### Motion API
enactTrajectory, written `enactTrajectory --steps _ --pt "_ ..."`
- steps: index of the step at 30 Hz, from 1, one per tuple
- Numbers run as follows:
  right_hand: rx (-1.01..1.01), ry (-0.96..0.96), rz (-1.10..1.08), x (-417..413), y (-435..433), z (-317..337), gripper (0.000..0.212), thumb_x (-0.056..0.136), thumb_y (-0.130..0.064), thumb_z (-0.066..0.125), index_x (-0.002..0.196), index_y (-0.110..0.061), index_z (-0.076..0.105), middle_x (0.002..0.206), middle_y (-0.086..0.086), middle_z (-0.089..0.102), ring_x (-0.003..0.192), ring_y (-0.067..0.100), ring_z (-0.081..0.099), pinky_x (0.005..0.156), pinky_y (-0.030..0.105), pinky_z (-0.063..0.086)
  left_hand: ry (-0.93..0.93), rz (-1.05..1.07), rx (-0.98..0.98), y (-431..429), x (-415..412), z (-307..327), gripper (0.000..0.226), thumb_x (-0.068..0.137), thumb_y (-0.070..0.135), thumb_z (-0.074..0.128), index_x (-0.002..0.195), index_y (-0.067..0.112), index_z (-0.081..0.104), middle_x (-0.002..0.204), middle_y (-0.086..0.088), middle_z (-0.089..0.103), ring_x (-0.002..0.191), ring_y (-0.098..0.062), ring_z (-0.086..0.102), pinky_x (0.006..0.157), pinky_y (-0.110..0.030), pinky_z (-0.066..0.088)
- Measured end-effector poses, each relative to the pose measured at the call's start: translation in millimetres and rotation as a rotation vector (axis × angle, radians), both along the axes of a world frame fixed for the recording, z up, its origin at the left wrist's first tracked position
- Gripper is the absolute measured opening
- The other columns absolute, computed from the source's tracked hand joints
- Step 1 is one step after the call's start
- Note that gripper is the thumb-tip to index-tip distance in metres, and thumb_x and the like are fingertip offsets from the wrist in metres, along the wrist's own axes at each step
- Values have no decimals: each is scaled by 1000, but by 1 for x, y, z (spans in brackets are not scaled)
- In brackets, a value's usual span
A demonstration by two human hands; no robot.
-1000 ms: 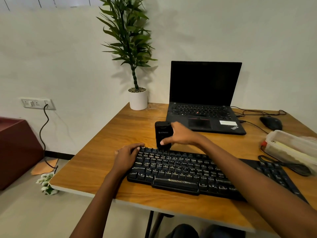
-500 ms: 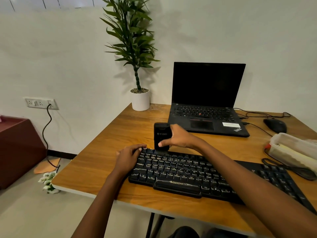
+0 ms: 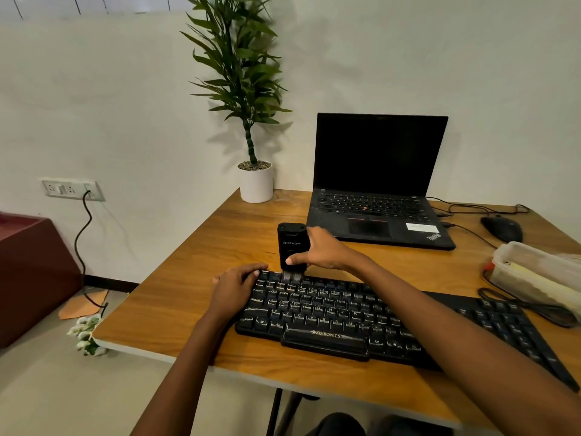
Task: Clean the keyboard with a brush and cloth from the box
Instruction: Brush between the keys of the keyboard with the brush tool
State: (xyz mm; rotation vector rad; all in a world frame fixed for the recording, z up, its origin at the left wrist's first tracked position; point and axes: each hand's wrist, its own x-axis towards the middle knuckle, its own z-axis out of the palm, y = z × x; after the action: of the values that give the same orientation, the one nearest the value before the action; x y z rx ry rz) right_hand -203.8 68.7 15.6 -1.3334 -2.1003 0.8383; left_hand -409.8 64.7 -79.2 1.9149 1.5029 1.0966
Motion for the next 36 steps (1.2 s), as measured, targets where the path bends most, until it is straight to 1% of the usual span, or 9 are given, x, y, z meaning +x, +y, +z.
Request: enactTrajectory --steps 2,8,12,16,20,27,31,33,36 --pt "33 -7 -26 1 0 0 46 75 -17 75 115 -12 51 99 1 58 96 19 56 78 25 46 8 0 -7 0 0 -1 37 96 26 52 93 63 53 114 9 68 111 -14 58 100 -53 39" --pt "33 -7 -19 1 1 1 45 76 -16 74 114 -11 51 95 -1 57 91 15 55 69 19 44 3 -4 -2 0 1 -1 39 96 25 51 92 64 53 114 8 68 110 -14 58 100 -53 40" --pt "-31 35 7 -4 -1 -2 37 75 -16 75 102 -18 50 86 -6 58 83 14 58 61 16 45 -14 -2 4 -1 1 0 42 96 25 52 89 66 53 113 9 68 108 -13 60 99 -53 40" --pt "69 -9 -2 -8 0 1 36 76 -18 74 103 -18 51 89 -5 56 87 13 53 64 15 41 -12 3 -17 -2 2 2 45 96 25 52 85 68 53 111 9 69 106 -13 61 97 -53 41" --pt "-1 42 3 -9 0 0 34 75 -14 75 99 -16 52 82 -9 56 86 15 56 65 17 44 -17 0 -28 -1 1 0 43 95 26 52 86 69 54 105 18 67 104 -11 61 97 -54 41" --pt "-17 69 7 -12 1 1 33 75 -13 75 98 -16 52 83 -7 57 83 13 57 62 15 45 0 13 -16 -2 2 3 37 96 23 52 91 61 55 109 8 70 104 -14 62 97 -54 41" --pt "85 12 -13 -14 3 1 38 76 -15 74 108 -13 54 93 1 59 89 14 54 67 16 44 -8 12 -33 -1 1 2 33 96 24 51 96 57 57 109 7 70 104 -14 62 97 -53 41" --pt "65 63 -26 -17 2 1 36 75 -16 75 103 -16 53 91 -1 58 88 14 55 69 17 44 0 22 -32 0 1 1 28 96 23 51 102 49 60 107 4 71 103 -17 62 97 -54 41" --pt "79 -4 -8 -21 3 -2 44 74 -18 76 113 -11 55 96 -1 58 94 17 56 72 22 44 29 37 -26 -1 2 4 25 97 23 51 112 38 64 110 3 70 105 -17 61 101 -52 37"
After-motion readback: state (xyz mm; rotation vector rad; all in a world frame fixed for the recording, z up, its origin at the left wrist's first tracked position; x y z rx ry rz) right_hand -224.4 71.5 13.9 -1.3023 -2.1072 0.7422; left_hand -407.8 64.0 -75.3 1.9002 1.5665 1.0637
